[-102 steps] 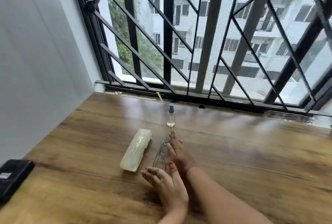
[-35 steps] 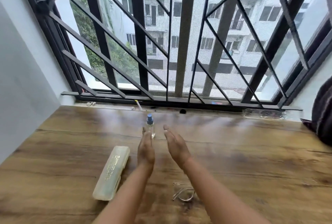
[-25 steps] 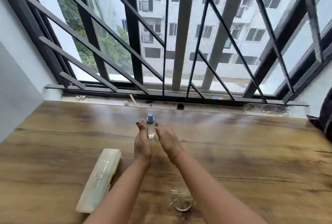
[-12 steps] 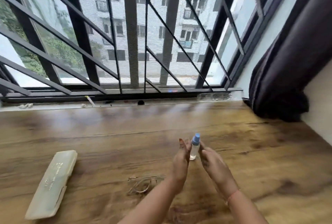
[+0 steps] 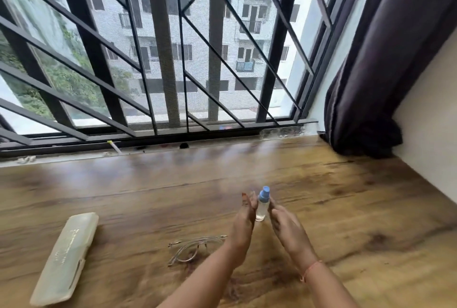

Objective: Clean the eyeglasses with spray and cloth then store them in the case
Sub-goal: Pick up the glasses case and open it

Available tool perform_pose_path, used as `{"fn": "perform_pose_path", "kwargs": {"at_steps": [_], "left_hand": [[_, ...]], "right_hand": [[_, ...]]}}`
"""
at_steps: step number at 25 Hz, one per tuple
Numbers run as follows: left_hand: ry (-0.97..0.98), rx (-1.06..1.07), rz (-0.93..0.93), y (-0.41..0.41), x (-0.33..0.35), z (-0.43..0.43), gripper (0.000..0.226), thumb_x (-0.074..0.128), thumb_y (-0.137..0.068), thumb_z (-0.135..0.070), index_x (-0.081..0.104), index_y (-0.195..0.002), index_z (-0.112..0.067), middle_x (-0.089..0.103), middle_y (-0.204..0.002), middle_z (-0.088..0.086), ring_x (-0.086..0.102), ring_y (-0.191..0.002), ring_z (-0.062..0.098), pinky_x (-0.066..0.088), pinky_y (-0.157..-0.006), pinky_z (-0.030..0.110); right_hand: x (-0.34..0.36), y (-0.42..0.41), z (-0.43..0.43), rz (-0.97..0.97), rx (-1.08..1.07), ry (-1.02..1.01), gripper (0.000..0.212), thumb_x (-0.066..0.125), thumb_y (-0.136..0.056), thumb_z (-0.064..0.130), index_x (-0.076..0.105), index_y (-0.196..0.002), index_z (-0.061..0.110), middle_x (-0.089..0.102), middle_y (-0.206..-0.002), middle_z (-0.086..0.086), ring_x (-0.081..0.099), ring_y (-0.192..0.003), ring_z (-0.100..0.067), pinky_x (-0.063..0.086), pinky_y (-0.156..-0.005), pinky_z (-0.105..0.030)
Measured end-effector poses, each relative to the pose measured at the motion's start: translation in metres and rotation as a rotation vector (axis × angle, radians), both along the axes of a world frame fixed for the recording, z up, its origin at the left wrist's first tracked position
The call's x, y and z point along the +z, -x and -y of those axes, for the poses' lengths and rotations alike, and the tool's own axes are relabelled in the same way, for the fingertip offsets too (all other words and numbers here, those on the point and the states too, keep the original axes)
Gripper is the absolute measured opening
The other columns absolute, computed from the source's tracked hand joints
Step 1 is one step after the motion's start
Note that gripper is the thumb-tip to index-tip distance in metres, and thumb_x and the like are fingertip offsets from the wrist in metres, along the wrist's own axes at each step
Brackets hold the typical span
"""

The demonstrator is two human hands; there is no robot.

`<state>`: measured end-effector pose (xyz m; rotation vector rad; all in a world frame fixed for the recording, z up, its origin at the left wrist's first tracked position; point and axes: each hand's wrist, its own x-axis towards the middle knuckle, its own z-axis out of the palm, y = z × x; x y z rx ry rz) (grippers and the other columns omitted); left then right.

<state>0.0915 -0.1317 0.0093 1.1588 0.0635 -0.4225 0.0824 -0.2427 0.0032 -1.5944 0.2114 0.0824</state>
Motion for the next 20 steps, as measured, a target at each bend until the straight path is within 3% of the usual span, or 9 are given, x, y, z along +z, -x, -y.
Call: {"fn": "perform_pose_path", "kwargs": {"at_steps": [4,7,11,12,14,16,18,19,20], "left_hand": [[-0.052,-0.037,0.028,0.004,0.006,-0.003,0.064,0.012,-0.091,-0.05,0.041,-0.134,-0.012,0.039,-0.136,-0.01,0.035,-0.122,-0.01,0.025,-0.103,0.01],[-0.113,0.005,0.037,0.012,0.018,-0.021,0.068,0.013,-0.09,-0.054,0.027,-0.144,-0.014,0.024,-0.15,-0.007,0.02,-0.138,0.003,0.016,-0.114,0.022],[-0.206,0.25,0.109,0.027,0.034,-0.085,0.067,0.025,-0.089,-0.052,0.024,-0.145,-0.016,0.02,-0.154,-0.006,0.019,-0.138,0.002,0.016,-0.108,0.013],[-0.328,0.37,0.147,0.033,0.036,-0.106,0.058,0.031,-0.093,-0.046,0.025,-0.144,-0.018,0.022,-0.153,-0.007,0.021,-0.135,0.001,0.018,-0.103,0.007],[-0.606,0.654,0.25,0.052,0.032,-0.151,0.056,0.047,-0.094,-0.033,0.025,-0.144,-0.019,0.022,-0.152,-0.006,0.019,-0.134,-0.002,0.017,-0.098,0.001],[-0.878,0.936,0.254,0.077,0.022,-0.19,0.073,0.064,-0.085,-0.025,0.025,-0.145,-0.013,0.024,-0.153,0.001,0.015,-0.139,0.005,0.016,-0.11,0.014],[-1.132,1.128,0.151,0.1,0.006,-0.219,0.093,0.077,-0.072,-0.02,0.022,-0.145,-0.003,0.026,-0.152,0.015,0.016,-0.143,0.022,0.02,-0.114,0.036],[-1.195,1.162,0.082,0.109,-0.003,-0.228,0.102,0.081,-0.066,-0.021,0.019,-0.145,0.0,0.026,-0.151,0.02,0.016,-0.142,0.027,0.023,-0.113,0.042],[-1.204,1.158,0.01,0.115,-0.01,-0.233,0.111,0.084,-0.062,-0.022,0.015,-0.145,0.0,0.025,-0.15,0.022,0.017,-0.142,0.03,0.025,-0.111,0.044]], "right_hand": [[0.003,0.004,-0.001,-0.018,-0.01,0.012,0.04,0.035,-0.096,0.006,0.046,-0.134,0.013,0.043,-0.145,-0.003,0.037,-0.134,-0.011,0.022,-0.117,-0.037],[0.021,0.009,-0.006,0.054,-0.103,0.149,0.043,0.035,-0.099,0.017,0.035,-0.142,0.015,0.03,-0.151,0.006,0.029,-0.131,0.001,0.019,-0.11,-0.019],[0.064,0.011,-0.047,0.422,-0.168,0.352,0.043,0.038,-0.098,0.016,0.038,-0.141,0.011,0.018,-0.15,0.016,0.039,-0.131,-0.014,0.031,-0.111,-0.036],[0.071,0.012,-0.066,0.511,-0.122,0.354,0.047,0.037,-0.095,0.018,0.034,-0.142,0.012,0.019,-0.149,0.016,0.037,-0.133,-0.01,0.028,-0.113,-0.031],[0.074,0.015,-0.108,0.572,0.046,0.319,0.051,0.036,-0.092,0.019,0.028,-0.142,0.013,0.023,-0.146,0.015,0.03,-0.133,0.002,0.022,-0.108,-0.008],[0.064,0.015,-0.153,0.516,0.289,0.363,0.045,0.04,-0.096,0.014,0.033,-0.141,0.009,0.038,-0.138,0.01,0.044,-0.121,0.0,0.025,-0.091,0.005],[0.046,0.012,-0.197,0.488,0.548,0.495,0.045,0.042,-0.096,0.013,0.036,-0.14,0.009,0.054,-0.114,0.003,0.054,-0.099,-0.003,0.032,-0.08,0.002],[0.035,0.008,-0.217,0.537,0.657,0.591,0.047,0.043,-0.095,0.011,0.035,-0.141,0.009,0.056,-0.113,-0.003,0.054,-0.103,-0.009,0.033,-0.086,-0.003],[0.026,0.002,-0.234,0.606,0.753,0.676,0.049,0.042,-0.093,0.007,0.034,-0.142,0.008,0.054,-0.127,-0.01,0.051,-0.118,-0.015,0.028,-0.099,-0.009]]}}
